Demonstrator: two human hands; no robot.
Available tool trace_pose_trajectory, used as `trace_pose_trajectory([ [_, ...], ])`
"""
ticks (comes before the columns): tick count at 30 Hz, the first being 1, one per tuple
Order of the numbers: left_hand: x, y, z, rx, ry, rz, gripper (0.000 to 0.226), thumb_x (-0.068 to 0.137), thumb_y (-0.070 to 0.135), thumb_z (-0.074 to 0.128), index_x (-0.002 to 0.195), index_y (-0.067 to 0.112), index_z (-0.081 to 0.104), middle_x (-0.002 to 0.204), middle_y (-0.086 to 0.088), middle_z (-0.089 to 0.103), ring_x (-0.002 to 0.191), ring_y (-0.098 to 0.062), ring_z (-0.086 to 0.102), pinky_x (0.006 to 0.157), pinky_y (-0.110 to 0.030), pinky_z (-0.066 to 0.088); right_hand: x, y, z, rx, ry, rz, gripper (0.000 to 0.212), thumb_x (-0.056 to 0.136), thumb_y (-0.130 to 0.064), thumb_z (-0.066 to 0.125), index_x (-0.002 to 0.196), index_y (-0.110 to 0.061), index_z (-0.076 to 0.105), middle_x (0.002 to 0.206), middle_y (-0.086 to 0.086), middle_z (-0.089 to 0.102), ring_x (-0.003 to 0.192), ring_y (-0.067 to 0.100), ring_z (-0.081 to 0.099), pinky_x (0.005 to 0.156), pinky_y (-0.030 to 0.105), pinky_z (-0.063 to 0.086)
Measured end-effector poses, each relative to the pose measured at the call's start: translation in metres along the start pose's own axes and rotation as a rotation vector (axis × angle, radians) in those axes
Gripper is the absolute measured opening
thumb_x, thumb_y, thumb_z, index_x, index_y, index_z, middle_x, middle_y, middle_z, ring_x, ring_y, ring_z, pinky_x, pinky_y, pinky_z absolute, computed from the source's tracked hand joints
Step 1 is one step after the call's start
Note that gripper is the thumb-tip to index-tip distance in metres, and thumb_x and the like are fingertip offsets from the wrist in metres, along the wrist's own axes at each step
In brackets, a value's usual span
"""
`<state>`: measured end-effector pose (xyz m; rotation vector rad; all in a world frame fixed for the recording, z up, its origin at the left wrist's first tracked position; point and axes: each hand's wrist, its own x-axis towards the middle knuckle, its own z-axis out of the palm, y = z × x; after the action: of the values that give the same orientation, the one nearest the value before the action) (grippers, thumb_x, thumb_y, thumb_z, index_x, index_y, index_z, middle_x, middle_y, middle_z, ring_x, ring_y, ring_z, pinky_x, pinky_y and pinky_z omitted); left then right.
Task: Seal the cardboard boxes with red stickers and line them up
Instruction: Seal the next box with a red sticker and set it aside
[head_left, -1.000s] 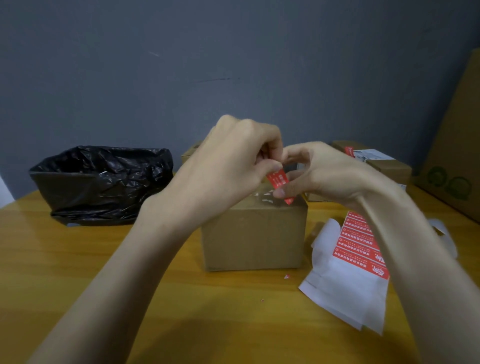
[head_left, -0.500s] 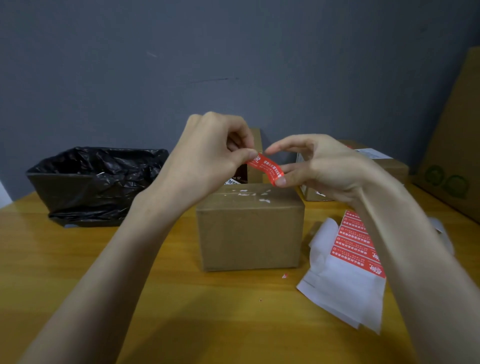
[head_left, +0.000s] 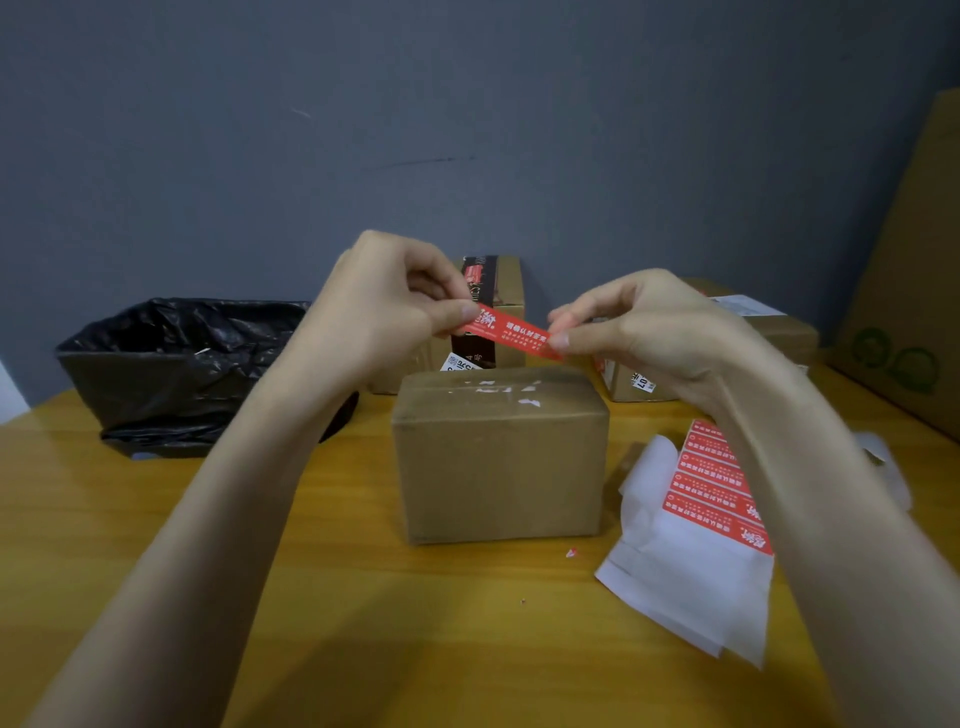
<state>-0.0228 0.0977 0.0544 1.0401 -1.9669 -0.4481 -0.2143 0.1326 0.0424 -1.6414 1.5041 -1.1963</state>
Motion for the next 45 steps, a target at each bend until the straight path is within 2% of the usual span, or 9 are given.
trace_pose_trajectory([
  [5, 0.002, -0.011, -0.001, -0.267, -0.093, -0.129, 0.009, 0.081, 0.008, 0.069, 0.073, 0.008, 0.063, 0.072, -0.007, 0.069, 0.065, -0.008, 0.065, 0.066, -0.021, 0.056, 0.001, -0.002, 0.001, 0.018, 0.057, -0.023, 0.005, 0.079, -0.013, 0.071, 0.077, -0.017, 0.069, 0.074, -0.003, 0.068, 0.068, 0.004, 0.065, 0.058, 0.011, 0.051],
  [10, 0.004, -0.016, 0.001, -0.383, -0.096, -0.157, 0.011, 0.080, 0.006, 0.068, 0.072, 0.010, 0.062, 0.070, 0.000, 0.068, 0.065, -0.005, 0.065, 0.065, -0.018, 0.056, 0.003, -0.001, 0.005, 0.109, 0.095, -0.024, 0.014, 0.082, -0.006, 0.068, 0.079, -0.020, 0.068, 0.084, 0.008, 0.068, 0.075, 0.016, 0.065, 0.061, 0.023, 0.056],
  [19, 0.009, -0.025, 0.011, -0.149, -0.047, -0.214, 0.010, 0.082, 0.017, 0.070, 0.074, 0.016, 0.064, 0.070, 0.000, 0.071, 0.067, -0.001, 0.064, 0.070, -0.025, 0.047, 0.009, 0.006, 0.017, 0.193, 0.175, 0.027, 0.043, 0.077, 0.007, 0.068, 0.110, -0.010, 0.046, 0.069, 0.004, 0.063, 0.053, 0.010, 0.060, 0.051, 0.017, 0.052],
  [24, 0.013, -0.032, 0.012, -0.119, -0.090, -0.286, 0.035, 0.084, 0.017, 0.068, 0.113, 0.011, 0.049, 0.079, -0.002, 0.071, 0.082, -0.010, 0.061, 0.077, -0.030, 0.043, 0.017, 0.017, 0.023, -0.049, 0.262, -0.013, 0.039, 0.077, -0.004, 0.072, 0.103, -0.018, 0.046, 0.088, -0.001, 0.053, 0.071, 0.011, 0.057, 0.069, 0.032, 0.053],
  [28, 0.013, -0.039, 0.018, -0.052, -0.122, -0.275, 0.026, 0.090, 0.013, 0.059, 0.110, 0.014, 0.042, 0.071, 0.004, 0.065, 0.064, -0.006, 0.052, 0.061, -0.028, 0.039, 0.021, 0.022, 0.030, -0.193, 0.293, -0.126, 0.033, 0.078, -0.006, 0.069, 0.091, -0.025, 0.045, 0.083, -0.008, 0.052, 0.086, 0.023, 0.061, 0.080, 0.039, 0.050],
  [32, 0.012, -0.038, 0.018, -0.003, -0.075, -0.252, 0.007, 0.094, 0.023, 0.052, 0.098, 0.017, 0.051, 0.075, 0.004, 0.067, 0.082, -0.015, 0.060, 0.076, -0.032, 0.043, 0.022, 0.024, 0.034, -0.161, 0.269, -0.158, 0.037, 0.078, -0.007, 0.069, 0.079, -0.032, 0.042, 0.082, -0.009, 0.052, 0.083, 0.022, 0.063, 0.080, 0.040, 0.049],
  [39, 0.007, -0.019, 0.011, 0.108, -0.100, -0.164, 0.089, 0.070, 0.079, 0.031, 0.094, 0.001, 0.067, 0.083, -0.011, 0.070, 0.080, -0.022, 0.066, 0.085, -0.042, 0.051, 0.019, 0.016, 0.030, -0.206, 0.293, -0.270, 0.038, 0.079, -0.004, 0.069, 0.082, -0.030, 0.041, 0.078, -0.009, 0.050, 0.067, 0.015, 0.057, 0.070, 0.030, 0.046],
  [42, 0.005, -0.012, 0.011, 0.081, -0.072, -0.120, 0.065, 0.074, 0.072, 0.050, 0.081, 0.010, 0.068, 0.073, -0.006, 0.070, 0.070, -0.014, 0.065, 0.075, -0.034, 0.053, 0.016, 0.013, 0.032, -0.291, 0.306, -0.296, 0.033, 0.079, -0.006, 0.068, 0.090, -0.023, 0.042, 0.080, -0.009, 0.051, 0.068, 0.014, 0.058, 0.066, 0.025, 0.044],
  [45, 0.005, -0.013, 0.010, 0.091, -0.031, -0.083, 0.022, 0.079, 0.037, 0.071, 0.072, 0.016, 0.066, 0.066, 0.001, 0.068, 0.061, -0.003, 0.060, 0.064, -0.022, 0.048, 0.014, 0.011, 0.030, -0.315, 0.308, -0.304, 0.032, 0.080, -0.007, 0.069, 0.091, -0.022, 0.043, 0.082, -0.007, 0.053, 0.066, 0.010, 0.057, 0.060, 0.017, 0.041],
])
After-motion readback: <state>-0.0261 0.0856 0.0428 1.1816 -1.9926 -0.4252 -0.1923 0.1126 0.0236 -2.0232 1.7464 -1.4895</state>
